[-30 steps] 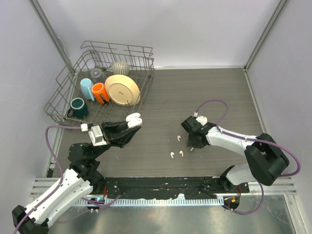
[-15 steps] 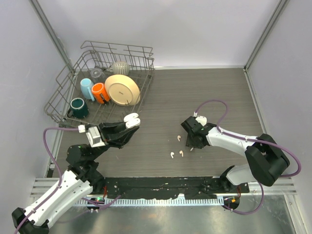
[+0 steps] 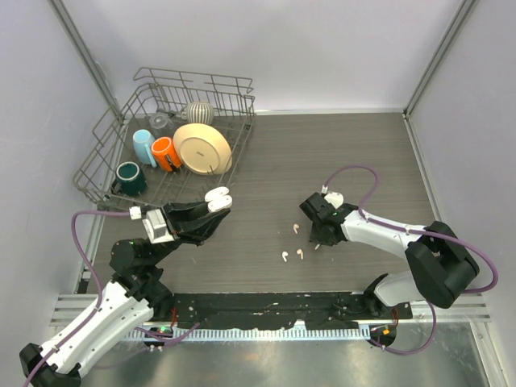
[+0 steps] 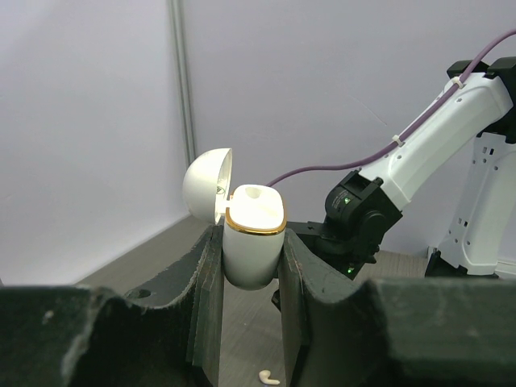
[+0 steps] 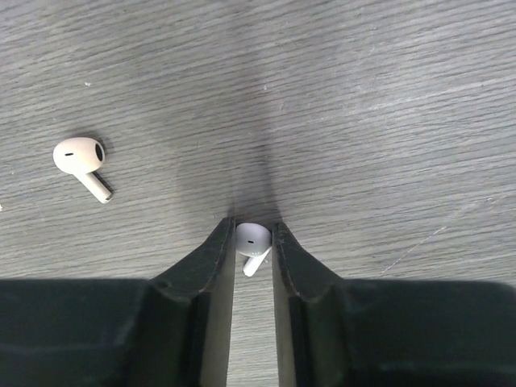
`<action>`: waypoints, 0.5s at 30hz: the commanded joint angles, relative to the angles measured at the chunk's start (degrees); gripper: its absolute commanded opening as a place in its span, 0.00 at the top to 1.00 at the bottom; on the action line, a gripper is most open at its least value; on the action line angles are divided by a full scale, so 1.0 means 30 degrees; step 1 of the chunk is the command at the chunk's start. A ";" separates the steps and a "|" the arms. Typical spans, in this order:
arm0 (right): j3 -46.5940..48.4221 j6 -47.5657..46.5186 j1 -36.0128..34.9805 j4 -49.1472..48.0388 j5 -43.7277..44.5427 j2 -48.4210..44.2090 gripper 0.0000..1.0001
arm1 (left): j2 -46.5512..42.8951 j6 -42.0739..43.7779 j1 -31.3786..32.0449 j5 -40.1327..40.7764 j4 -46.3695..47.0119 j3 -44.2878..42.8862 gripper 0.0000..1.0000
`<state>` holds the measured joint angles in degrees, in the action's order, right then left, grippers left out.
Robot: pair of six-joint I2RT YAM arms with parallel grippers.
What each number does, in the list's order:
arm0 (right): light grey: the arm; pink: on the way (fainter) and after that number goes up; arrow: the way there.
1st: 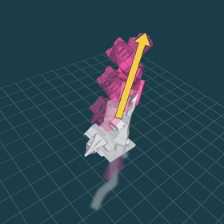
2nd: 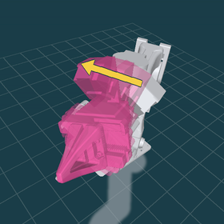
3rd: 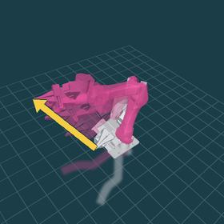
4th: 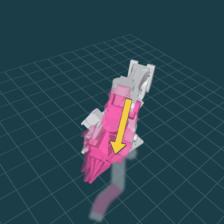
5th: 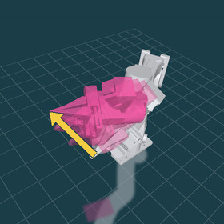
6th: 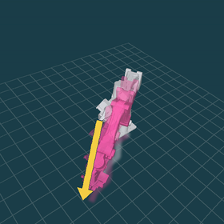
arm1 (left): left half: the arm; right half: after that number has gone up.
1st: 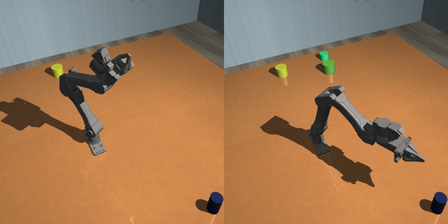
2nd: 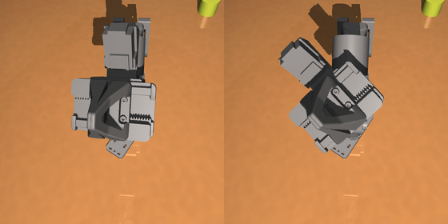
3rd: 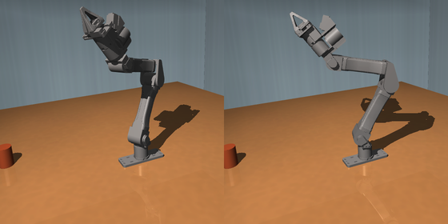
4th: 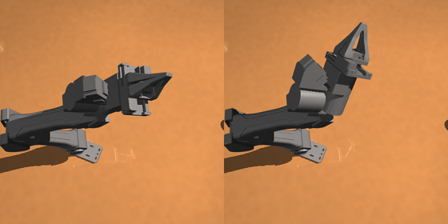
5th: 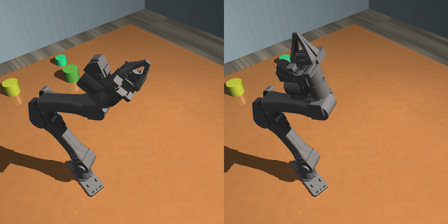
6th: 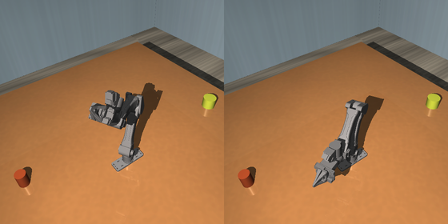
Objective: Insert the wireless bluetooth earbuds into the charging case
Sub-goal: Pick up the earbud from the center of the board.
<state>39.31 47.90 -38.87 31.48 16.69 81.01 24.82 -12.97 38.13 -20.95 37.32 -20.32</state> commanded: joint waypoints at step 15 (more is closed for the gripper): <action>0.0019 0.0323 0.0038 0.1045 0.1320 -0.2216 0.99 | -0.0568 -0.0010 -0.0024 0.0450 0.0596 -0.0230 1.00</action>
<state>38.26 48.60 -38.87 31.18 17.21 77.73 23.57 -12.97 38.13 -20.86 37.39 -20.32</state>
